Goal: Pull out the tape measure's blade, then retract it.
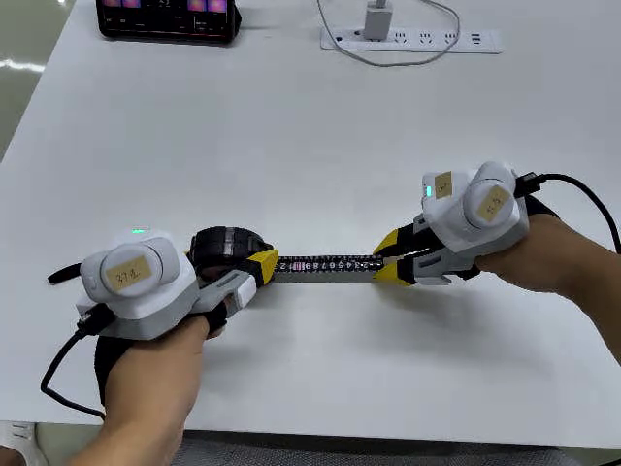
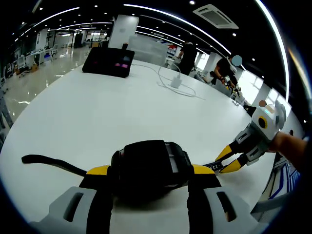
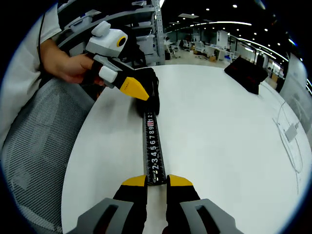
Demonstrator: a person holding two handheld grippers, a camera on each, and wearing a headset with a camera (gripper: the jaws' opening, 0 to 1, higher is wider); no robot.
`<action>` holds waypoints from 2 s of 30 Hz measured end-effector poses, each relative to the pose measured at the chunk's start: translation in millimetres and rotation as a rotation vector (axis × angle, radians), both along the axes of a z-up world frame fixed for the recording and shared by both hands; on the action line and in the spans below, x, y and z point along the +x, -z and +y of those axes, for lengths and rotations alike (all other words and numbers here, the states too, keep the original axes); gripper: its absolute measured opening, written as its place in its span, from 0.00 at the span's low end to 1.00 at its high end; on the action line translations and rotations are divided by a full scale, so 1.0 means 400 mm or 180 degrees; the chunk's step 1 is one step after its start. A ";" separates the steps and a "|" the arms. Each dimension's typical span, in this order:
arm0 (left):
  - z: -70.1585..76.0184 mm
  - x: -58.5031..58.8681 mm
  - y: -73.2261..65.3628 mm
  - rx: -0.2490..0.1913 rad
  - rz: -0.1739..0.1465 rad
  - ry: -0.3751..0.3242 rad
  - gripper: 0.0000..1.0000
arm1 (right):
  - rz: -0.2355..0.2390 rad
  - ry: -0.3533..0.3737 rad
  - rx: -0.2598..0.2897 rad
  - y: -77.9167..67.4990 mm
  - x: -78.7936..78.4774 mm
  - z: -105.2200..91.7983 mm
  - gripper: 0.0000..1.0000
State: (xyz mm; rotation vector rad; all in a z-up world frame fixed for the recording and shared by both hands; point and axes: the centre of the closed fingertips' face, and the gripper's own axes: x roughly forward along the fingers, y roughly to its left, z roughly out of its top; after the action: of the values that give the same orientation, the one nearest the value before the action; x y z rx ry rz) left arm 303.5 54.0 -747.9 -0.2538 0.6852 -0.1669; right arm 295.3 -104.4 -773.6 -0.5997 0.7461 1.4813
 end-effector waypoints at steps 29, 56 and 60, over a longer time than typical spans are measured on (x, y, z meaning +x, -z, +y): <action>0.000 0.000 0.001 -0.0019 -0.0008 0.0006 0.57 | 0.0028 -0.0070 0.0090 0.003 -0.007 0.094 0.11; 0.004 0.003 0.006 -0.0033 0.0004 0.0011 0.58 | 0.0095 -0.0101 0.0254 0.009 -0.008 0.180 0.11; 0.003 0.003 0.004 -0.0030 0.0001 0.0011 0.58 | 0.0106 -0.0106 0.0278 0.010 -0.010 0.194 0.11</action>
State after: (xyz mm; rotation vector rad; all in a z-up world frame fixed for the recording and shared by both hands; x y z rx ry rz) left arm 304.5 55.1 -749.7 -0.2616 0.6852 -0.1734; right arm 291.5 -26.7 -777.5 -0.5245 0.6961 1.5498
